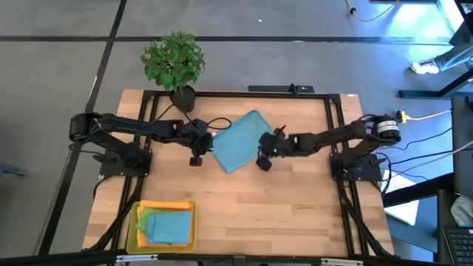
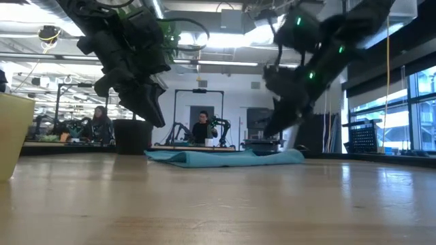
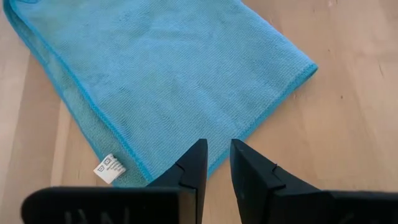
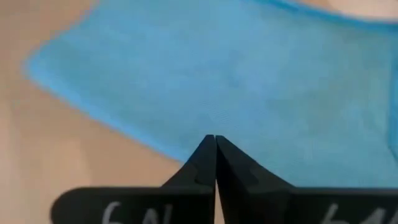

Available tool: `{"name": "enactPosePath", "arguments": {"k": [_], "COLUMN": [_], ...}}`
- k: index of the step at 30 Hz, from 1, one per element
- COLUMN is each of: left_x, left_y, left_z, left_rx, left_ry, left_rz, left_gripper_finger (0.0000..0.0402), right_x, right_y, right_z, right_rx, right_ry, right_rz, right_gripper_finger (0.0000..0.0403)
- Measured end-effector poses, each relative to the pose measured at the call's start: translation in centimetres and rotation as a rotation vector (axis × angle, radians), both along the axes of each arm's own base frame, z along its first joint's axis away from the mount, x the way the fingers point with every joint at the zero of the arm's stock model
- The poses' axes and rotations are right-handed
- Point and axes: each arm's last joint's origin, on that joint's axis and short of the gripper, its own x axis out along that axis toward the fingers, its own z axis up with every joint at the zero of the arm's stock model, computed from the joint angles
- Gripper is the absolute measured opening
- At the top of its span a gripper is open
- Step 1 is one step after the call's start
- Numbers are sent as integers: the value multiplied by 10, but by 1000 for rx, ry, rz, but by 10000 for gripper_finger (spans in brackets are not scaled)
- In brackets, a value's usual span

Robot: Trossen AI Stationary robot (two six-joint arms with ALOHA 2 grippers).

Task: Fold microfiber towels
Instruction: Fold the blue microfiber cloth

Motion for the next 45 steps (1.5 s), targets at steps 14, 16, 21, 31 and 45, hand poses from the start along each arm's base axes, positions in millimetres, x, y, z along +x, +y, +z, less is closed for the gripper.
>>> {"name": "enactPosePath", "arguments": {"k": [14,16,21,31,45], "left_x": [3,3,14,45,80], "left_y": [9,13,27,34,-51], "left_z": [-5,-14,-31,-49,-29], "left_rx": [83,65,30,-28,-102], "left_ry": [24,65,140,261,212], "left_rz": [122,128,198,265,17], "left_gripper_finger": [52,43,10,11,18], "right_x": [21,14,4,-9,-13], "right_y": [42,37,22,-31,-75], "right_z": [-17,-22,-25,-31,-25], "right_rx": [-49,-55,-89,-98,-295], "right_ry": [-39,42,136,265,357], "right_rz": [127,58,-74,-200,-33], "right_gripper_finger": [23,23,23,23,23]}}
